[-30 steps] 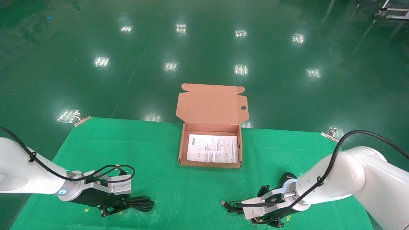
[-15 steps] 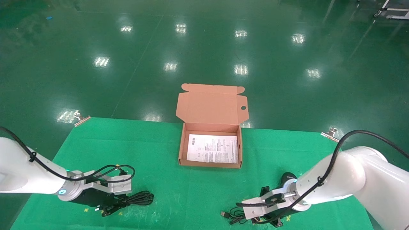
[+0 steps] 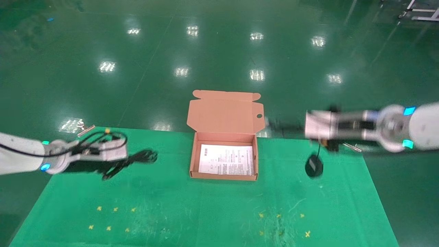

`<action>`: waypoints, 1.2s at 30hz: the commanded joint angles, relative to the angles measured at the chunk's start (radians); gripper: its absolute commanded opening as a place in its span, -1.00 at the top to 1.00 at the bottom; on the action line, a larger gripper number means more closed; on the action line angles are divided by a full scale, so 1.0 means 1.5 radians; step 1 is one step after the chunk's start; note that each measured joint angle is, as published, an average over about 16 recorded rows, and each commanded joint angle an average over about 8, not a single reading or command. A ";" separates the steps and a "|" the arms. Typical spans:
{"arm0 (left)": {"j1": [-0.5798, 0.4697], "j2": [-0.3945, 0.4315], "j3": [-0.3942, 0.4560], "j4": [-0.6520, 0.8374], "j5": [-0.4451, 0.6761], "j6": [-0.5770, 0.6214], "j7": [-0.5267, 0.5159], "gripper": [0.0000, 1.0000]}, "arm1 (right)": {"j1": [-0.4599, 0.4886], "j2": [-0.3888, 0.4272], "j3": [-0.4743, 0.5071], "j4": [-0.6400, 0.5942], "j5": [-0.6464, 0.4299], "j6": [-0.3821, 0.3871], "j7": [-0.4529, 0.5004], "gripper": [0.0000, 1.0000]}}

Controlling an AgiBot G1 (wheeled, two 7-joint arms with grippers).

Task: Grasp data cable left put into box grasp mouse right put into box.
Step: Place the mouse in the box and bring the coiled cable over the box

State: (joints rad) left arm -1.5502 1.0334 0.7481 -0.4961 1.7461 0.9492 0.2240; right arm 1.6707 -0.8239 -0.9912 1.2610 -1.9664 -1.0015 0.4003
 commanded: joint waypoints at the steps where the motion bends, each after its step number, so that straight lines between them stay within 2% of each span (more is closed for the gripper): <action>1: -0.004 -0.005 -0.012 -0.033 -0.013 -0.015 -0.006 1.00 | 0.019 0.011 0.018 0.030 -0.015 0.023 0.027 1.00; 5: 0.000 -0.006 -0.027 -0.109 -0.020 -0.062 -0.032 1.00 | 0.047 -0.043 0.034 -0.001 -0.015 0.070 0.019 1.00; 10: -0.002 -0.006 -0.037 -0.184 -0.006 -0.117 -0.070 1.00 | 0.084 -0.134 0.039 -0.082 -0.007 0.116 -0.015 1.00; 19: -0.032 0.006 -0.043 -0.245 0.042 -0.182 -0.134 1.00 | 0.147 -0.273 0.047 -0.248 0.050 0.160 -0.129 1.00; 26: -0.042 0.012 -0.041 -0.266 0.066 -0.194 -0.158 1.00 | 0.178 -0.319 0.051 -0.327 0.078 0.160 -0.189 1.00; 36: -0.030 0.008 -0.030 -0.257 0.086 -0.194 -0.161 1.00 | 0.173 -0.336 0.051 -0.357 0.097 0.171 -0.219 1.00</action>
State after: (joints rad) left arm -1.5968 1.0456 0.7036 -0.8767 1.8805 0.6559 -0.0207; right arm 1.9315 -1.3302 -0.9163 0.7146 -1.8167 -0.7465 0.0672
